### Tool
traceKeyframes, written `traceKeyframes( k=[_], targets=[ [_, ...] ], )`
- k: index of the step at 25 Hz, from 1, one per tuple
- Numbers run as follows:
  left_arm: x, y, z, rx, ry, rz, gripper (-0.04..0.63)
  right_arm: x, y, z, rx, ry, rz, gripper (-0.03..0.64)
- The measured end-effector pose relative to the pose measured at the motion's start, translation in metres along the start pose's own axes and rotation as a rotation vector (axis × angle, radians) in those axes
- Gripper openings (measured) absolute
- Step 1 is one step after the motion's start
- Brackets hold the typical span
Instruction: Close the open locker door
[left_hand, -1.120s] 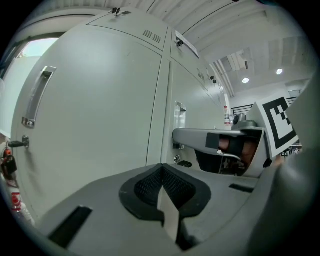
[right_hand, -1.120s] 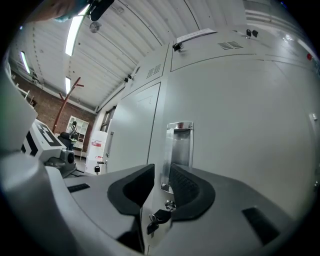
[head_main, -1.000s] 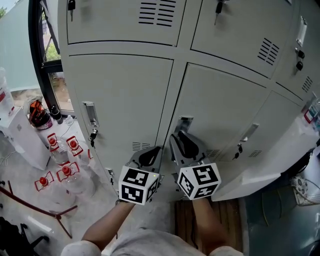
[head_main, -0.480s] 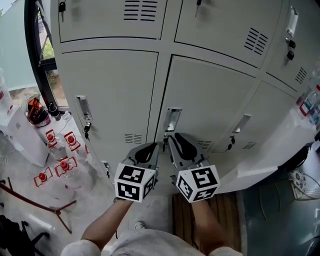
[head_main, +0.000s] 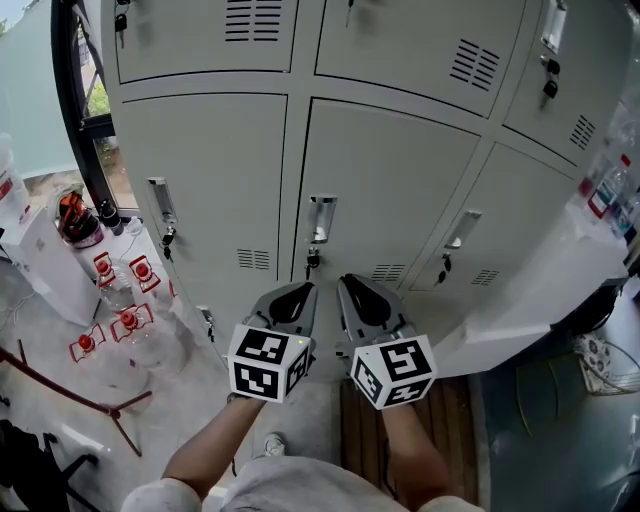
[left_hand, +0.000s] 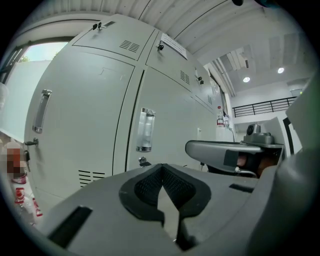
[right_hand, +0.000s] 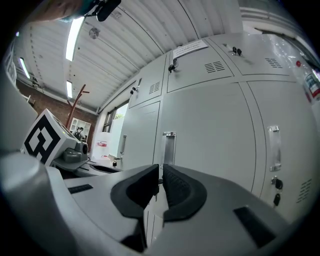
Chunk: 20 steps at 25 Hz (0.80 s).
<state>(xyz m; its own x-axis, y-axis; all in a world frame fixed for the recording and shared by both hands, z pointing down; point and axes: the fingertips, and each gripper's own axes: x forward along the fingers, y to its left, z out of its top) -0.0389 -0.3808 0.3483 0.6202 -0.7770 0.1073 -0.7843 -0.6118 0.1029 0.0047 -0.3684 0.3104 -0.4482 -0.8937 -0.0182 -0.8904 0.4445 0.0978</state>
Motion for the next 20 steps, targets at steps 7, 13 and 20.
traceKeyframes(
  k=[7,13,20],
  targets=[
    [-0.007,-0.037,-0.001,0.016,0.003,-0.009,0.006,-0.038,-0.003,-0.003,-0.002,0.007,0.003,0.014],
    [-0.008,-0.068,-0.005,0.03,0.016,-0.013,0.006,-0.069,-0.011,-0.006,0.007,0.004,0.008,0.005],
    [-0.009,-0.098,-0.012,0.042,0.03,-0.001,0.006,-0.098,-0.021,-0.012,0.016,0.009,0.025,0.005]
  ],
)
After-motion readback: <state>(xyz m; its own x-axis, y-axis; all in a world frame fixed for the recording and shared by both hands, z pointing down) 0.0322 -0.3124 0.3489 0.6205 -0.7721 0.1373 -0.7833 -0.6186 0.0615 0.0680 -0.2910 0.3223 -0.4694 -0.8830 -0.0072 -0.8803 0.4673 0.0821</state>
